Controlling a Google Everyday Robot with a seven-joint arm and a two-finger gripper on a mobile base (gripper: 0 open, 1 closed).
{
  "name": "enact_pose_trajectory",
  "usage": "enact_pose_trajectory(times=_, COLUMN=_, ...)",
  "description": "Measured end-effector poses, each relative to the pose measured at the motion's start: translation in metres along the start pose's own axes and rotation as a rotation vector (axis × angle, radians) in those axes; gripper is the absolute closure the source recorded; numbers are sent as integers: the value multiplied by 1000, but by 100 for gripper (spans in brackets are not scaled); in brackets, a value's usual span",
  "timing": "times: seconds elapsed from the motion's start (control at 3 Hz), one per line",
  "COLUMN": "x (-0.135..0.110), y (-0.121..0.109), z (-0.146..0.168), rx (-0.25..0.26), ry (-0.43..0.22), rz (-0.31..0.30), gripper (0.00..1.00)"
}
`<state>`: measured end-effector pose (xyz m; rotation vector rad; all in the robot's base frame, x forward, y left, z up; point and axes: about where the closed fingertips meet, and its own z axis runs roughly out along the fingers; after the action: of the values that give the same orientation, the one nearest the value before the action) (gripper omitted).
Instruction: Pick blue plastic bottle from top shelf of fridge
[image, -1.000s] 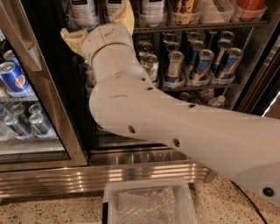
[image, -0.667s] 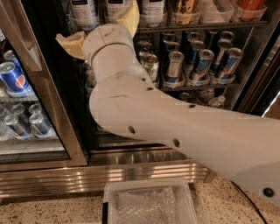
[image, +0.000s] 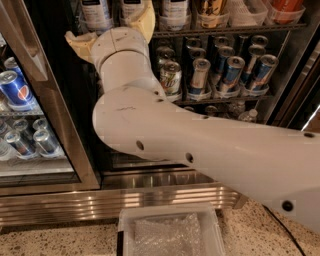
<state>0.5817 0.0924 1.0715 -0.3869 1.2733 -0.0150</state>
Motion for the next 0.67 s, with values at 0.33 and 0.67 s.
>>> enact_pose_trajectory(times=0.33, x=3, y=-5, z=8, rx=35, ry=-2, rz=9, gripper=21)
enact_pose_trajectory(times=0.67, x=5, y=-9, z=15, rx=55, ry=-4, rz=10, gripper=26)
